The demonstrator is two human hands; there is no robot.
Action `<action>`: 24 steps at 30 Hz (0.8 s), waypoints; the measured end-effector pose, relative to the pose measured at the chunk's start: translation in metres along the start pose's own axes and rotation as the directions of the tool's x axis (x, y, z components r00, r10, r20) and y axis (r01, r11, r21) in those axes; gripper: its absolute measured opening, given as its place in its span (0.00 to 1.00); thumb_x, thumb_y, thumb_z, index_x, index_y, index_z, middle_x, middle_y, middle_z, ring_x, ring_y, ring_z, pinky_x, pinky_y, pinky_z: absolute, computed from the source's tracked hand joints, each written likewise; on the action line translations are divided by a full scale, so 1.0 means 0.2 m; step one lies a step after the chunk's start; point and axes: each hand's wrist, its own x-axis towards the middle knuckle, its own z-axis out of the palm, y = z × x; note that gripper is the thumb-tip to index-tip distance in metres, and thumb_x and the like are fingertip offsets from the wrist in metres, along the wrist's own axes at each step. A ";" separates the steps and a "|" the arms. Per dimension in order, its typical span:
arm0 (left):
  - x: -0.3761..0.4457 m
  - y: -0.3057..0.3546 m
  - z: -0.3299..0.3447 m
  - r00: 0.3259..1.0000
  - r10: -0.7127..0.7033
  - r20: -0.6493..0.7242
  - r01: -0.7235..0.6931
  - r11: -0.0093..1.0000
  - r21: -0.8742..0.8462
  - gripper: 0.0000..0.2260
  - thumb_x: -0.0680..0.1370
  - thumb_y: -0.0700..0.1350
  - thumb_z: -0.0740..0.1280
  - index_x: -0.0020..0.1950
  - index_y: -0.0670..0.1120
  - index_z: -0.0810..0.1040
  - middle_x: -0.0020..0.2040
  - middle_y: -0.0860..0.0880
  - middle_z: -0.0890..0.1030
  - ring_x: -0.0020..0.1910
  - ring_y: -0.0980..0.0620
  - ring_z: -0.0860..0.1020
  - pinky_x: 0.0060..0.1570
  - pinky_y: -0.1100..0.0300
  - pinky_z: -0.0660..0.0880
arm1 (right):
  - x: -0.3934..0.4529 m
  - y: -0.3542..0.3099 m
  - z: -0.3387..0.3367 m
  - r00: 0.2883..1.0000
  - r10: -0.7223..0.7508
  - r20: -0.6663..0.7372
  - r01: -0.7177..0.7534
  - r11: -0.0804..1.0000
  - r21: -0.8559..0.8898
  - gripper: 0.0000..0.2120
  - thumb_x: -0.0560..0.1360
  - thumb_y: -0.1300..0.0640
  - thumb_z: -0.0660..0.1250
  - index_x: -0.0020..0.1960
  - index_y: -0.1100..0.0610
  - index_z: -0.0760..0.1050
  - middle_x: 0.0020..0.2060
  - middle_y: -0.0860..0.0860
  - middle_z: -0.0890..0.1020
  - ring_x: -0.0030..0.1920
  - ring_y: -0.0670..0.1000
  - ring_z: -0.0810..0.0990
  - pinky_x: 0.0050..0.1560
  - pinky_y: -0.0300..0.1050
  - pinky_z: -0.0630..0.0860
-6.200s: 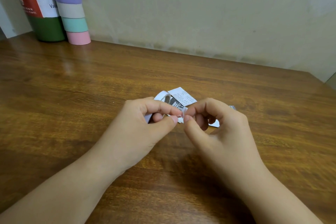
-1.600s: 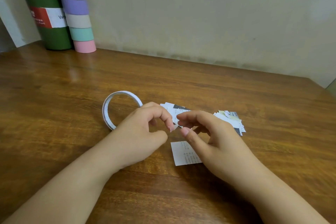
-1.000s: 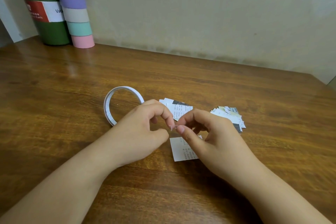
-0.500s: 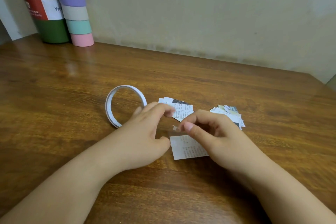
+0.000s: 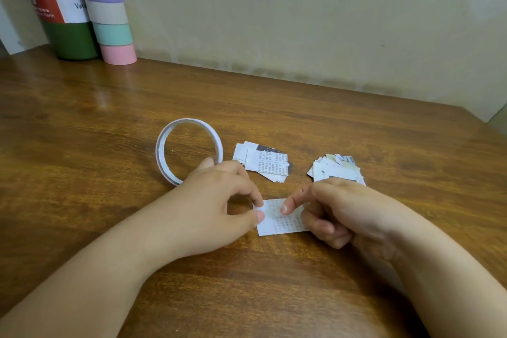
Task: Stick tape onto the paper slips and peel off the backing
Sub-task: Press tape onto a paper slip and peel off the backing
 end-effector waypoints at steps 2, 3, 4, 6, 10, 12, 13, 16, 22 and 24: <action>0.00 0.00 0.00 1.000 0.001 0.000 -0.001 1.000 0.000 0.06 0.72 0.58 0.65 0.47 0.62 0.78 0.49 0.63 0.73 0.53 0.62 0.65 0.51 0.71 0.63 | 0.00 0.00 0.00 1.000 0.007 0.002 -0.007 1.000 -0.001 0.16 0.78 0.61 0.51 0.44 0.59 0.78 0.20 0.51 0.64 0.22 0.47 0.54 0.24 0.37 0.50; 0.00 0.00 0.00 1.000 0.003 0.006 -0.003 1.000 -0.004 0.06 0.72 0.58 0.65 0.47 0.62 0.79 0.49 0.63 0.72 0.53 0.62 0.65 0.52 0.70 0.63 | 0.00 0.00 0.01 1.000 0.009 0.002 -0.009 1.000 -0.002 0.16 0.78 0.61 0.52 0.43 0.59 0.78 0.20 0.50 0.64 0.22 0.47 0.54 0.24 0.37 0.50; -0.01 0.00 0.00 1.000 0.007 0.014 -0.007 1.000 -0.006 0.06 0.72 0.58 0.65 0.47 0.62 0.79 0.49 0.63 0.72 0.53 0.63 0.65 0.53 0.69 0.63 | 0.00 0.00 0.01 1.000 0.010 0.003 -0.010 1.000 -0.006 0.16 0.78 0.61 0.52 0.43 0.59 0.78 0.20 0.50 0.64 0.22 0.47 0.54 0.25 0.37 0.49; -0.01 0.01 0.00 0.999 0.018 0.036 -0.018 1.000 -0.003 0.06 0.72 0.58 0.66 0.48 0.63 0.79 0.50 0.64 0.72 0.54 0.63 0.65 0.54 0.67 0.64 | 0.00 0.00 0.01 1.000 0.013 0.005 -0.013 1.000 -0.014 0.16 0.78 0.60 0.52 0.44 0.59 0.79 0.20 0.50 0.64 0.22 0.47 0.54 0.24 0.37 0.50; -0.01 0.01 0.00 0.997 0.048 0.059 -0.047 0.999 -0.008 0.05 0.73 0.57 0.67 0.47 0.61 0.79 0.52 0.66 0.72 0.54 0.64 0.66 0.54 0.70 0.63 | 0.00 0.00 0.02 1.000 0.016 0.009 -0.016 1.000 -0.018 0.16 0.79 0.59 0.53 0.43 0.58 0.79 0.20 0.50 0.64 0.22 0.47 0.54 0.24 0.37 0.50; -0.01 0.01 0.00 0.996 0.062 0.070 -0.061 0.998 -0.009 0.05 0.72 0.56 0.67 0.47 0.60 0.79 0.52 0.69 0.74 0.54 0.65 0.66 0.53 0.73 0.62 | 0.00 0.00 0.02 1.000 0.015 0.010 -0.015 1.000 -0.021 0.16 0.79 0.59 0.53 0.42 0.58 0.79 0.19 0.50 0.64 0.22 0.47 0.54 0.24 0.37 0.50; -0.01 0.01 0.00 0.995 0.064 0.076 -0.064 0.998 -0.004 0.06 0.72 0.56 0.67 0.48 0.60 0.79 0.52 0.69 0.74 0.53 0.66 0.66 0.53 0.74 0.62 | 0.00 0.00 0.02 1.000 0.015 0.011 -0.015 1.000 -0.026 0.17 0.79 0.59 0.53 0.42 0.58 0.79 0.19 0.50 0.64 0.21 0.46 0.55 0.24 0.37 0.50; -0.01 0.00 0.00 0.994 0.059 0.090 -0.060 0.998 0.005 0.07 0.73 0.56 0.67 0.50 0.59 0.79 0.53 0.68 0.76 0.54 0.65 0.66 0.55 0.72 0.64 | 0.00 -0.01 0.02 1.000 0.019 0.007 -0.018 0.999 -0.050 0.17 0.79 0.60 0.52 0.44 0.60 0.79 0.19 0.50 0.64 0.21 0.46 0.55 0.23 0.36 0.50; -0.01 0.02 0.00 0.991 0.047 0.129 -0.047 0.999 -0.003 0.08 0.73 0.56 0.66 0.52 0.62 0.78 0.53 0.68 0.74 0.54 0.64 0.67 0.56 0.69 0.65 | 0.00 -0.01 0.03 0.999 0.035 -0.018 -0.037 0.995 -0.090 0.16 0.79 0.61 0.53 0.46 0.62 0.79 0.19 0.50 0.65 0.20 0.46 0.55 0.21 0.33 0.52; -0.01 0.02 0.00 0.989 0.049 0.143 -0.050 0.999 0.004 0.09 0.74 0.56 0.66 0.53 0.63 0.78 0.54 0.69 0.73 0.53 0.64 0.66 0.55 0.69 0.65 | 0.01 -0.01 0.03 0.999 0.039 -0.023 -0.041 0.995 -0.093 0.16 0.78 0.61 0.53 0.47 0.63 0.79 0.19 0.51 0.65 0.19 0.46 0.56 0.20 0.33 0.53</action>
